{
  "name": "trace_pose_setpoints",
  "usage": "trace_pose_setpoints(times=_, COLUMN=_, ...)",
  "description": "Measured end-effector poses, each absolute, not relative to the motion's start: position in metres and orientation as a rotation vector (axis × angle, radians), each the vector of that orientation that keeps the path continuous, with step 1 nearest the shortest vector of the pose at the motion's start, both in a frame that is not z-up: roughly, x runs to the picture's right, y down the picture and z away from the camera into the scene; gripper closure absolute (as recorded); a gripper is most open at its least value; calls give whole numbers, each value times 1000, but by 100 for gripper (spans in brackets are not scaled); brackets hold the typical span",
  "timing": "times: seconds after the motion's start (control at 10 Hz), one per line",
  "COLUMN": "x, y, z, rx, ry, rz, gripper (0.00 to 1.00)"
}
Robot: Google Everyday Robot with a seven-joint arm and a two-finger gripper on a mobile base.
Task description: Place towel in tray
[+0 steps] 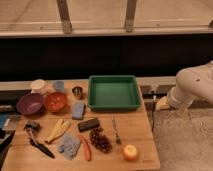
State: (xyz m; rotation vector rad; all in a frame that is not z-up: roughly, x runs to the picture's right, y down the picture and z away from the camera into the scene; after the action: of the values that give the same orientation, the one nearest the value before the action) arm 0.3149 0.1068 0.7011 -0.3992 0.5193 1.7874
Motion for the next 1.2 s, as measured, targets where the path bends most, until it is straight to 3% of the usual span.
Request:
trace_pose_setpoints(times=0.9, x=313, y=107, z=700, rx=-403, ry=512, rz=1783, gripper=34)
trace_pose_setpoints(times=1.2, x=275, y=105, z=702, rx=-438, ry=473, rz=1711, gripper=34)
